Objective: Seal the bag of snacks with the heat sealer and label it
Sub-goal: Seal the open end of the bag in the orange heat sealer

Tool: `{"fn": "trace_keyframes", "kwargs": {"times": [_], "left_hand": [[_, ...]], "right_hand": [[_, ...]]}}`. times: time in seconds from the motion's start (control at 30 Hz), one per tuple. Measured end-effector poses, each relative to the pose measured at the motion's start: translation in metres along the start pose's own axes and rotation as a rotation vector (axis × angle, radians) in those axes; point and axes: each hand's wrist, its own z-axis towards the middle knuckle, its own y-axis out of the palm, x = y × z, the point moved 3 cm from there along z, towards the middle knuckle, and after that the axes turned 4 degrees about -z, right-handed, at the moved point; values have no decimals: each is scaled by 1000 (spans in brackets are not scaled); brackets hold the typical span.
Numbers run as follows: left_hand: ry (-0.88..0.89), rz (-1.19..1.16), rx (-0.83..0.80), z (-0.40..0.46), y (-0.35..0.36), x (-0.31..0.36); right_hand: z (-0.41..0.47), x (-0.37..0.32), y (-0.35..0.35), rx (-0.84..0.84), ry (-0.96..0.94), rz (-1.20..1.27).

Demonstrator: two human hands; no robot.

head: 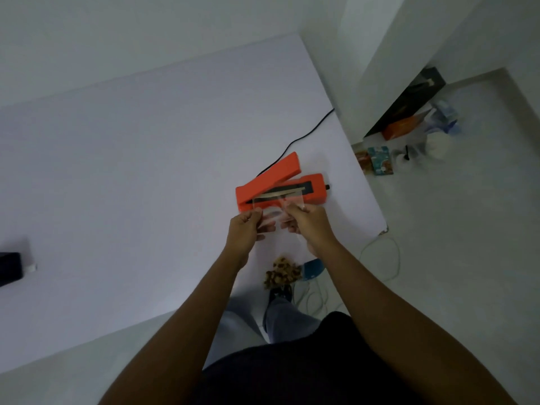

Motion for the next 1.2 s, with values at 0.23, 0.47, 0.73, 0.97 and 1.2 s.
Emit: {"fn": "trace_keyframes", "kwargs": {"times": [0.23, 0.47, 0.73, 0.97, 1.2], "left_hand": [[-23, 1, 75, 18, 11, 1], [-58, -48, 157, 24, 20, -6], [-55, -98, 211, 30, 24, -12], [-79, -175, 259, 35, 27, -16], [-74, -170, 280, 35, 27, -16]], "right_hand": [[20, -4, -6, 31, 24, 71], [33, 9, -8, 29, 47, 23], [44, 18, -10, 35, 89, 32], [49, 20, -12, 55, 106, 0], [48, 20, -10, 101, 107, -21]]}}
